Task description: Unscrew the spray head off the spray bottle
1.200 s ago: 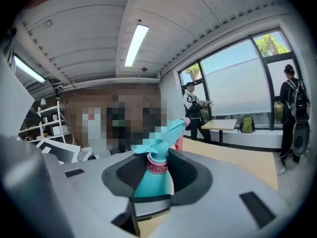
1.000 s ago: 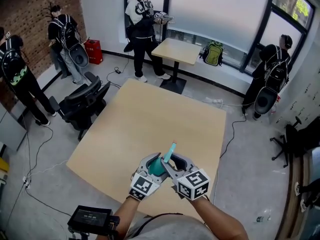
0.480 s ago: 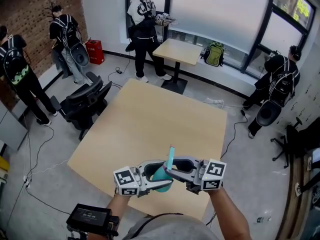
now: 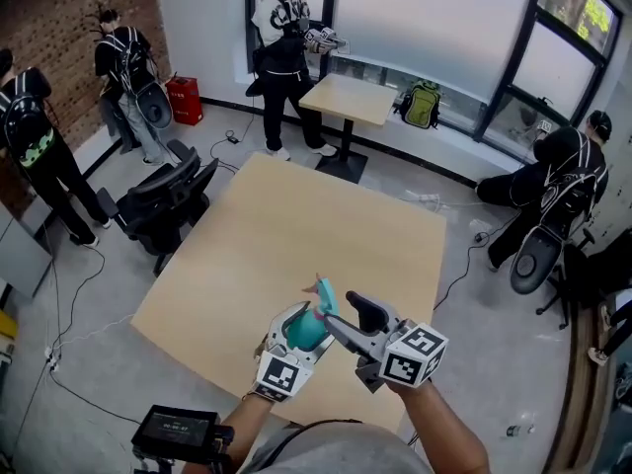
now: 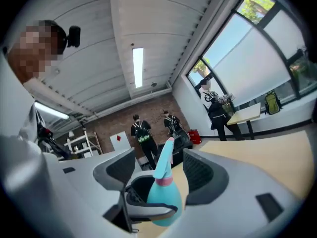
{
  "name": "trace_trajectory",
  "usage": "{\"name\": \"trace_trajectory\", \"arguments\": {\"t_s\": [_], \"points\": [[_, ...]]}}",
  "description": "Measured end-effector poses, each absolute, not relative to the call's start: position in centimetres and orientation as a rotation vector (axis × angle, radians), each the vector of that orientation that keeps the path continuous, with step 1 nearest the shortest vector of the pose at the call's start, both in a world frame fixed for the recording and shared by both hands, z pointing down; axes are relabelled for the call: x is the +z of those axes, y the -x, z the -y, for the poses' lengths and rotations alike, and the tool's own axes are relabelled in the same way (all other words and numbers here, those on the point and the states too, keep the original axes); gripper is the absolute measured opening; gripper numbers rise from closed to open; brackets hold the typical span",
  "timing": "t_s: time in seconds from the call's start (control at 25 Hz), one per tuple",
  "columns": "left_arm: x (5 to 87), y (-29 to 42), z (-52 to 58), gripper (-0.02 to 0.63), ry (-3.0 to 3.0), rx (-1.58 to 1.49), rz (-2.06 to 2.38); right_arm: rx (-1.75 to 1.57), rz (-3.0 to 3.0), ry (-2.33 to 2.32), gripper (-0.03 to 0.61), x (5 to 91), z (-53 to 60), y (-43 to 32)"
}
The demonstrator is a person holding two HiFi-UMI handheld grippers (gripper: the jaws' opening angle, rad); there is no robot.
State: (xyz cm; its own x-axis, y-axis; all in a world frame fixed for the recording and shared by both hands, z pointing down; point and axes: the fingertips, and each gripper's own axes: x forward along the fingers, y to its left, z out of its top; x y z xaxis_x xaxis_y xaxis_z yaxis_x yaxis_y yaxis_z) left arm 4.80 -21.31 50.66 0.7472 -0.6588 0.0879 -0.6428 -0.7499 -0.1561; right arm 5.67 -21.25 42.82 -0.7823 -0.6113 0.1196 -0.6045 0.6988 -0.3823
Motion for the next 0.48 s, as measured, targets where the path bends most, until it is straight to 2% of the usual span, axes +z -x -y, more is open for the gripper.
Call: {"name": "trace_trajectory", "arguments": {"t_s": [0.16, 0.2, 0.36, 0.48], "points": [[50.6, -6.3, 19.9, 0.312, 2.81, -0.197, -1.016, -0.581, -3.13, 1.143, 0.265, 46.2, 21.1, -4.2], [50.8, -6.5, 19.7, 0.311, 2.82, -0.191, -1.009, -0.558, -3.173, 1.147, 0.137, 46.6, 21.0, -4.2], [51.1, -6.8, 19.1, 0.312, 2.93, -0.082, -0.836, -0.356, -3.34, 1.043, 0.134, 46.8, 19.9, -3.3], [50.7, -6.8, 17.0, 0.312, 3.129, 0.134, -0.533, -0.114, -3.51, 0.722, 0.133, 46.6, 17.6, -2.0]]}}
